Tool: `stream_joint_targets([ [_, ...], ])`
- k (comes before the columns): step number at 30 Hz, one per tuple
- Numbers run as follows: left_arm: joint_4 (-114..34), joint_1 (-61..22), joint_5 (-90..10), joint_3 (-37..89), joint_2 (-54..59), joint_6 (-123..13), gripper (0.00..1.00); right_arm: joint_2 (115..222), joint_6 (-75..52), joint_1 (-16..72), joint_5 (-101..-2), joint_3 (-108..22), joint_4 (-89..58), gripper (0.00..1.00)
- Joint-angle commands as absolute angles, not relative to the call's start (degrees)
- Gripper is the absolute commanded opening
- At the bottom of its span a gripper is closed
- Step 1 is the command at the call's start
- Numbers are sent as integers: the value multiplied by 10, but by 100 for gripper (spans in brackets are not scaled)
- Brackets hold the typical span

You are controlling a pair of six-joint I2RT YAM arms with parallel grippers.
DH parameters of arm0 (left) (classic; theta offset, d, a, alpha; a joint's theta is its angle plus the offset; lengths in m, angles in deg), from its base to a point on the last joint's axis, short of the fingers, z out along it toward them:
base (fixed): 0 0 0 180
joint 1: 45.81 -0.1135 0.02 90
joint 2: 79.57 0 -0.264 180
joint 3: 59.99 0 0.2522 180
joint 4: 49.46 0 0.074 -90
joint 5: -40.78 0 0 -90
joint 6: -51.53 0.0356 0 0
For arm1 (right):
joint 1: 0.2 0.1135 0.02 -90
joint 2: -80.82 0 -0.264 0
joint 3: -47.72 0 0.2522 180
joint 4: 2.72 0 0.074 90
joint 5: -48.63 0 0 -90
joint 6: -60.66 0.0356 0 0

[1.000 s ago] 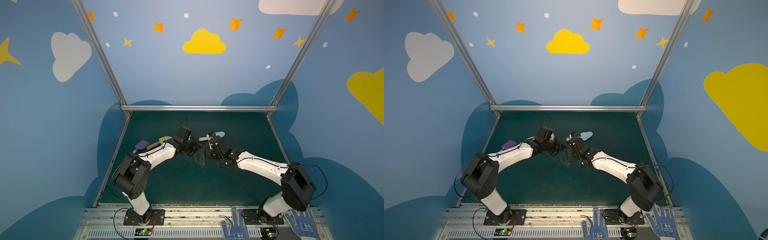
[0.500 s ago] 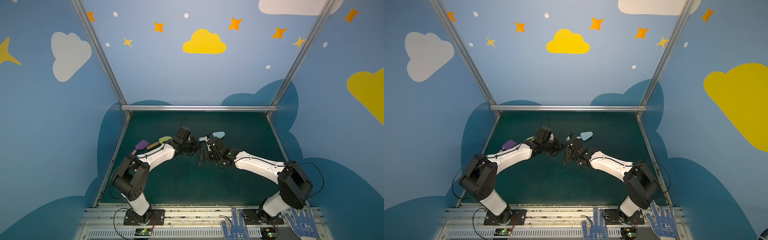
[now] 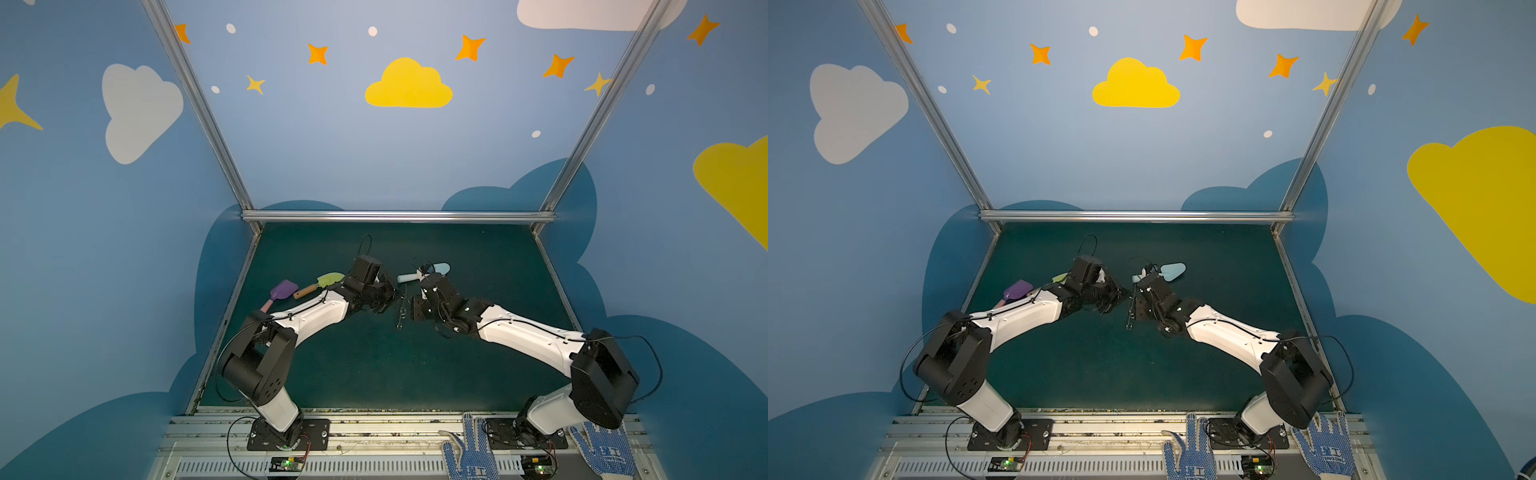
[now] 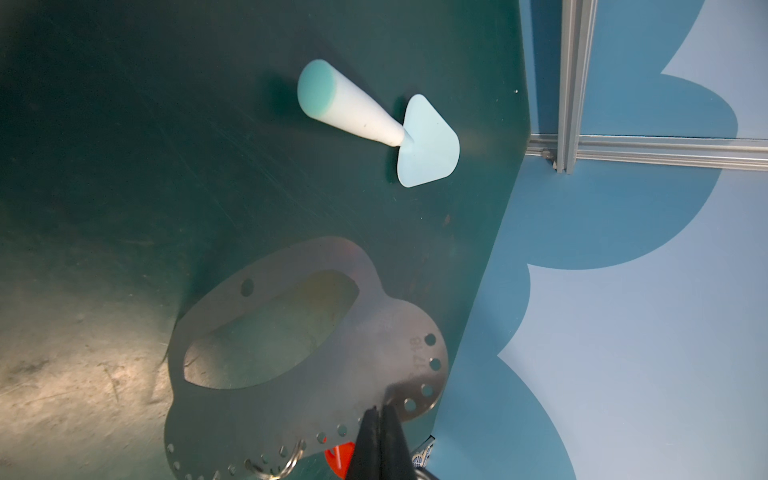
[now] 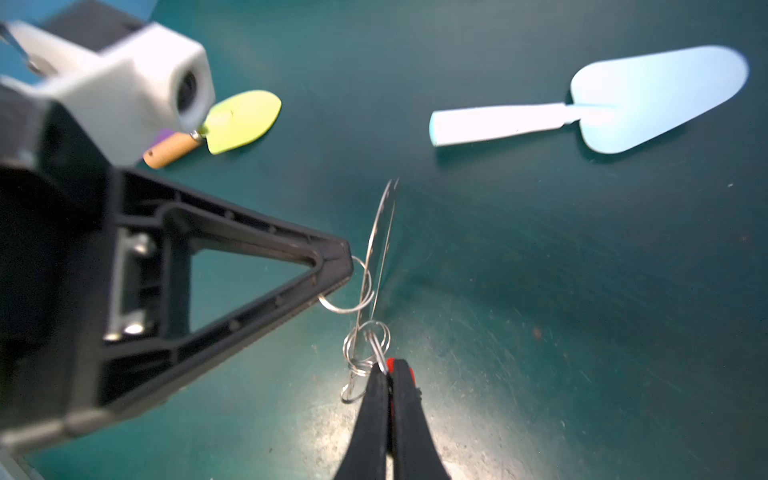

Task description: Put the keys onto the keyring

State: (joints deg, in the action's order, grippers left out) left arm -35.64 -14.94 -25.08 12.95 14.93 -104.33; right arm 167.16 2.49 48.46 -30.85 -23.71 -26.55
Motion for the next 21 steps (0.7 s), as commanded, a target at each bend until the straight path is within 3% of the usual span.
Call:
stream_joint_targets([
  [1, -363, -146, -271, 119, 134, -1044, 4, 1667, 33, 482, -295, -253, -266, 0],
  [21, -371, -138, -287, 111, 126, -1042, 4, 1716, 40, 474, -301, -292, -282, 0],
])
